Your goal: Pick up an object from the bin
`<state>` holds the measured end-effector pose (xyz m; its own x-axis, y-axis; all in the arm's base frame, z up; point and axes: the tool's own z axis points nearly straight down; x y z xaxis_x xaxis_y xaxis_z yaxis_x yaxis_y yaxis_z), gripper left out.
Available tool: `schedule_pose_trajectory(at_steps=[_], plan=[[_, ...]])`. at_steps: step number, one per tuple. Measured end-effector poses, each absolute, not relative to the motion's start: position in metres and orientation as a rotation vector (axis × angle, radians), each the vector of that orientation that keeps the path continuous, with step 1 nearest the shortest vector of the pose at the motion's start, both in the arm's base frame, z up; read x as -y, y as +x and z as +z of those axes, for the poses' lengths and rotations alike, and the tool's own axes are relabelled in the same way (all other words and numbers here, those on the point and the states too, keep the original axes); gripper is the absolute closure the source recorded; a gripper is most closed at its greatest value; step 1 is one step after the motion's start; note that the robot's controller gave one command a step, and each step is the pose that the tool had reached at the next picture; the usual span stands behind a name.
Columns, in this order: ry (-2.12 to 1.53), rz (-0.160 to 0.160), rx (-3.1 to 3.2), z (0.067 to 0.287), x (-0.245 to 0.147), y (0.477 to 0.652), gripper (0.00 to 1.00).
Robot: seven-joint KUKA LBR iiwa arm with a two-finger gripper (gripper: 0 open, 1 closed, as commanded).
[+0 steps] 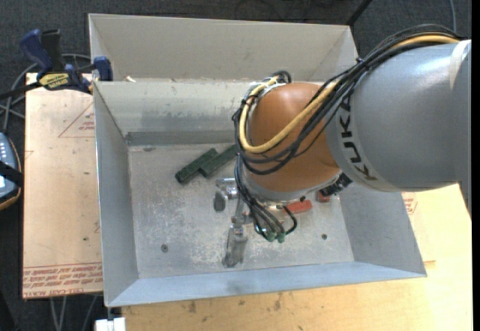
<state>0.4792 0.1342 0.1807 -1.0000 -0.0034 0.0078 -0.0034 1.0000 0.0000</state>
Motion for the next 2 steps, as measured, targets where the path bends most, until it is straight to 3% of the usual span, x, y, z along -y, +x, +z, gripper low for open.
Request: schedule_pose_trajectory(at_steps=[1,2], plan=[[0.356,-0.004,3.132,0.069,-0.098,0.608,0.0],[0.314,-0.007,3.138,0.103,-0.142,0.656,0.0]])
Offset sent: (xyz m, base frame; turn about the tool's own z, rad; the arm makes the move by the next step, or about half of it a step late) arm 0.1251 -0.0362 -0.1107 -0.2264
